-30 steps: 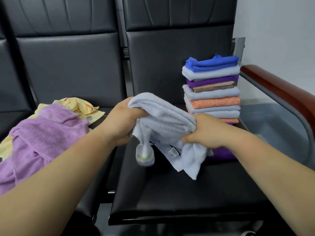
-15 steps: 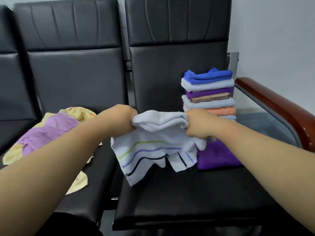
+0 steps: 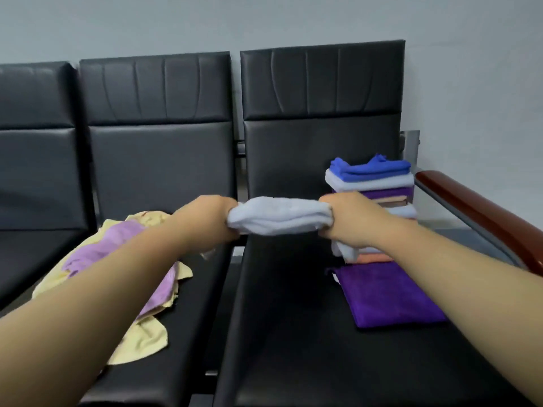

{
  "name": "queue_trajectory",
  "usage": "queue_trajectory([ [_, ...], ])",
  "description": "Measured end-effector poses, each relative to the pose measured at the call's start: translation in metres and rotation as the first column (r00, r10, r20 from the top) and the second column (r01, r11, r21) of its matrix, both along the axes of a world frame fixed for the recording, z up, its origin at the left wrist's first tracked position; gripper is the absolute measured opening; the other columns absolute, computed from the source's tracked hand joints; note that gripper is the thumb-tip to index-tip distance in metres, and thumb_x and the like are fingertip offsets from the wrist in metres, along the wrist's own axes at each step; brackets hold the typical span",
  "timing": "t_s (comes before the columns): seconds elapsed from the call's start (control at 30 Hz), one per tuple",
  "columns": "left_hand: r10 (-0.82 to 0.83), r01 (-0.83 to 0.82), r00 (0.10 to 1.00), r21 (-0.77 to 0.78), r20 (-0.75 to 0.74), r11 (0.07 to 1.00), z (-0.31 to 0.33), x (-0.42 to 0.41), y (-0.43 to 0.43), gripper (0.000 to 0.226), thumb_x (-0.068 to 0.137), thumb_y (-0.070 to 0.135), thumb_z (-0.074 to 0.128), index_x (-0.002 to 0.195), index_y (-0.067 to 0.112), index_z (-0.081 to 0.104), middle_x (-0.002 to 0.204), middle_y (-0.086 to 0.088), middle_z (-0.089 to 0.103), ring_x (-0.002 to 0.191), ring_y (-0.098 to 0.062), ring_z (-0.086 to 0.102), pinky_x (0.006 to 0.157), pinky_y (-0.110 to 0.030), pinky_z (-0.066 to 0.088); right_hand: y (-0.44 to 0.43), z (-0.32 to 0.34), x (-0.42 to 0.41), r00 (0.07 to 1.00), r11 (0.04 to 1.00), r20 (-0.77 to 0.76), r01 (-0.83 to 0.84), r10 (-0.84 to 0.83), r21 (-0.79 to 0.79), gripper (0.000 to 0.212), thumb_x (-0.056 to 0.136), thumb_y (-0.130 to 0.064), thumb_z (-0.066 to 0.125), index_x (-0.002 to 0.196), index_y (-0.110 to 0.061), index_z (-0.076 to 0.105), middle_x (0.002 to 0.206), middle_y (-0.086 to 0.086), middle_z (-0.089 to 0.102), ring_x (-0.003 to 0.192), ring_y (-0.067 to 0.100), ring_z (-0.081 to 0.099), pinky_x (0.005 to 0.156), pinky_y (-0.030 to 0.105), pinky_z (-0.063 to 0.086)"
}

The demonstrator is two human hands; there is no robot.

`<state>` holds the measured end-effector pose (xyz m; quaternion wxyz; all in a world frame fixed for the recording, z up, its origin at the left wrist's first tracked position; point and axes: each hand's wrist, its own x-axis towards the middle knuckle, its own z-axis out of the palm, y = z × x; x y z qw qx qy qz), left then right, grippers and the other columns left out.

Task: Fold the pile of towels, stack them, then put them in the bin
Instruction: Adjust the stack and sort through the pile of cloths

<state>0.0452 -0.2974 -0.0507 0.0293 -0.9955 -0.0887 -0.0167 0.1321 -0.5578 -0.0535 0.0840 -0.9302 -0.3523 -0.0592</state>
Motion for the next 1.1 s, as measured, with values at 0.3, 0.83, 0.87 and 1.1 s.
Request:
queue_trajectory([
  [0.3, -0.12, -0.074, 0.85, -0.342, -0.513, 0.937, -0.14, -0.024, 0.019, 0.036, 0.066, 0.035, 0.076, 0.093, 0.014, 0.064, 0.074, -0.007, 0.074, 0.06, -0.021, 0.062, 0.057, -0.033, 0.052, -0.004, -0.134, -0.029, 0.871, 0.991, -0.491, -0.031, -0.037, -0.13, 0.026, 0.075, -0.031, 0.076, 0.081, -0.019, 0.054, 0.072, -0.004, 0.059, 0.062, 0.013, 0.056, 0.052, 0.03, 0.043],
  [0.83, -0.338, -0.364, 0.729, -0.755, -0.596, 0.546, -0.143, -0.026, 0.009, 0.02, 0.092, 0.028, 0.075, 0.104, 0.012, 0.069, 0.102, -0.006, 0.077, 0.095, -0.024, 0.073, 0.084, -0.035, 0.055, -0.01, -0.138, -0.036, 0.594, 0.987, -0.795, -0.019, -0.118, -0.16, 0.052, 0.064, -0.052, 0.084, 0.101, -0.019, 0.068, 0.103, 0.007, 0.075, 0.081, 0.016, 0.066, 0.07, 0.034, 0.051],
  [0.87, -0.337, -0.364, 0.737, -0.763, -0.586, 0.534, -0.141, -0.029, 0.011, 0.021, 0.093, 0.027, 0.075, 0.105, 0.011, 0.069, 0.103, -0.007, 0.077, 0.096, -0.024, 0.073, 0.085, -0.035, 0.055, -0.012, -0.136, -0.035, 0.545, 0.993, -0.832, 0.0, -0.1, -0.119, 0.053, 0.065, -0.055, 0.085, 0.1, -0.02, 0.07, 0.104, 0.005, 0.076, 0.085, 0.016, 0.068, 0.073, 0.035, 0.054],
  [1.1, -0.152, -0.214, 0.916, -0.772, -0.372, 0.599, -0.143, -0.017, 0.014, 0.069, 0.062, 0.083, 0.074, 0.086, 0.019, 0.067, 0.082, 0.003, 0.064, 0.079, -0.014, 0.058, 0.082, -0.035, 0.048, -0.012, -0.132, -0.027, 0.577, 0.963, -0.81, 0.263, -0.104, 0.064, 0.045, 0.092, -0.062, 0.066, 0.082, -0.017, 0.064, 0.081, -0.001, 0.06, 0.075, 0.018, 0.053, 0.066, 0.032, 0.045],
])
